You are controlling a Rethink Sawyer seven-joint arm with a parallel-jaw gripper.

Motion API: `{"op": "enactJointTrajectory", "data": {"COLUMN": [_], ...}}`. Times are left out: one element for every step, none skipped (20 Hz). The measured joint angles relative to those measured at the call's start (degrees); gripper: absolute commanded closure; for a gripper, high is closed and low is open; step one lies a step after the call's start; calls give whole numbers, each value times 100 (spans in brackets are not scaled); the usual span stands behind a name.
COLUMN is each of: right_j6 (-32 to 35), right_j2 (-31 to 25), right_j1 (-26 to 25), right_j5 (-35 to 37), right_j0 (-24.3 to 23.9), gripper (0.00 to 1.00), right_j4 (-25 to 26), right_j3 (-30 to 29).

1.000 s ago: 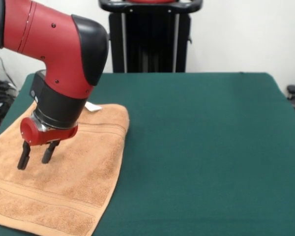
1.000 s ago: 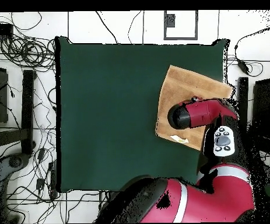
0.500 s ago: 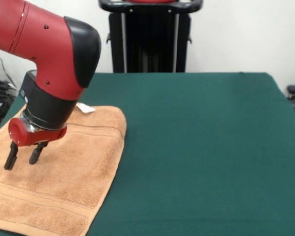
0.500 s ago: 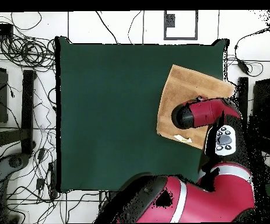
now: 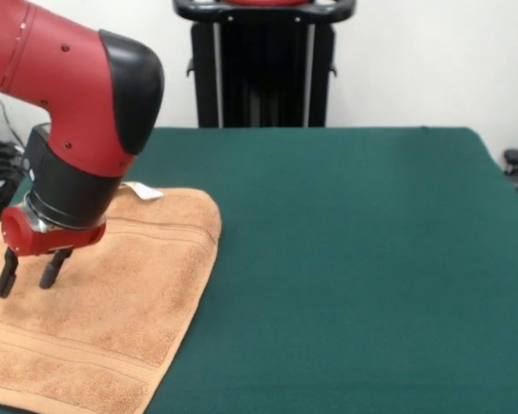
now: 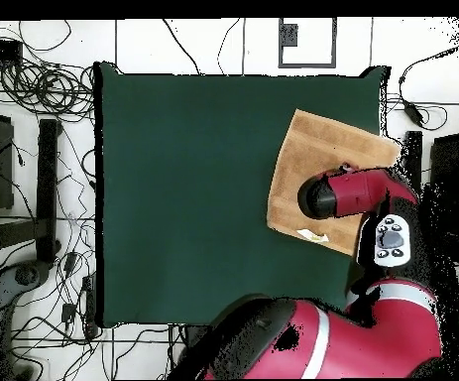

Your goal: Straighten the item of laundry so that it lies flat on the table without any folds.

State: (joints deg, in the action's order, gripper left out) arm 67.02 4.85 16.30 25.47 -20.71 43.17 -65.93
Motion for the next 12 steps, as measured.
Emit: {"op": "enactJointTrajectory", "data": {"right_j6": [0, 0, 0, 0, 0, 0, 0, 0, 0, 0, 0, 0], "right_j2": [-43, -60, -75, -89, -94, -94, -95, -99, -101, -104, -105, -109], "right_j1": [42, 61, 82, 103, 137, 139, 138, 132, 127, 122, 119, 118], "right_j5": [1, 1, 2, 2, 2, 2, 2, 1, 1, 1, 1, 1], "right_j0": [-67, -98, -132, -165, -245, -266, -291, -331, -350, -368, -376, -385], "gripper": [0, 0, 0, 0, 0, 0, 0, 0, 0, 0, 0, 0], "right_j4": [-37, -47, -51, -54, -53, -54, -56, -56, -56, -56, -57, -56], "right_j3": [-47, -70, -93, -117, -160, -164, -166, -166, -166, -166, -165, -166]}}
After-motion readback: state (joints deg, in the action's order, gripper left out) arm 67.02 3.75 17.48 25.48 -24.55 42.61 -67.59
